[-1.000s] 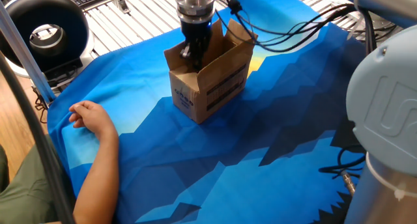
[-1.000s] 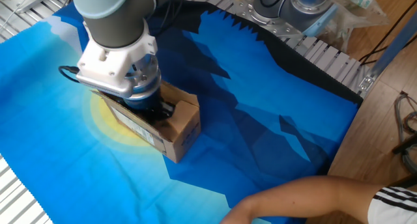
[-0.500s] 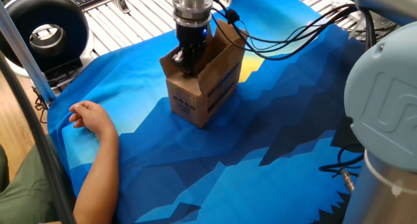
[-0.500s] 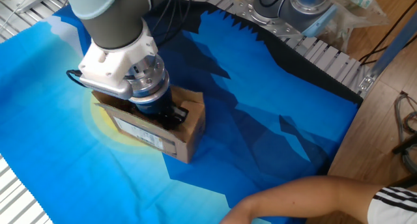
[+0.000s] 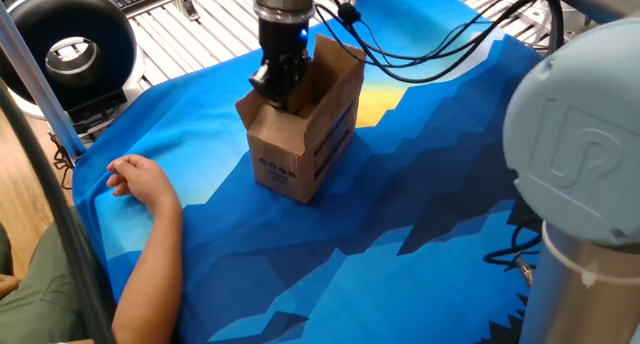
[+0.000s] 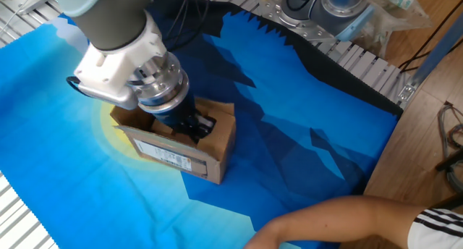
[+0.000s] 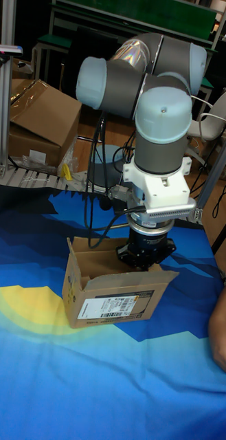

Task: Open a box

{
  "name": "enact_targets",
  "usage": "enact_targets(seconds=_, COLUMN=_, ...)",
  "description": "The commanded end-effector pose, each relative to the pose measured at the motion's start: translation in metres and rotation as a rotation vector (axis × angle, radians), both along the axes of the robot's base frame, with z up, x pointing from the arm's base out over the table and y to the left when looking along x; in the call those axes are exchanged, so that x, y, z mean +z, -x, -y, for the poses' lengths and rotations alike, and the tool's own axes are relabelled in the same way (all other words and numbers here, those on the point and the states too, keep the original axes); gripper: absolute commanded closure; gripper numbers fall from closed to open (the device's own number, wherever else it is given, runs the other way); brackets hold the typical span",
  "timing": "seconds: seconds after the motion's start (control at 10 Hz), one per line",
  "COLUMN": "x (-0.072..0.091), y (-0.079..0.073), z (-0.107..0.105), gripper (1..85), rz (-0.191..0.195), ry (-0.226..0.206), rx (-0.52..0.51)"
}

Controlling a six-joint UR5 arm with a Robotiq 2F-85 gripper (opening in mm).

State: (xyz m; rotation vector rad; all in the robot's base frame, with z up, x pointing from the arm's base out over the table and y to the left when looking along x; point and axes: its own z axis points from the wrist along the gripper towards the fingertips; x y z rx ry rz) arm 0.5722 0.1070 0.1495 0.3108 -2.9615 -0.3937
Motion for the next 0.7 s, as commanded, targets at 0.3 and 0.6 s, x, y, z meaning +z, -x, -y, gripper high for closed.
enact_targets(seconds=0.3, x=0.024, y=0.008, z=-0.049, gripper=84.3, rz=-0.053, ry=-0.004, rx=-0.073)
enact_targets(seconds=0.6, x=0.015, y=0.012, z=-0.072, gripper=84.3, rz=-0.065, ry=0.015, rx=-0.115)
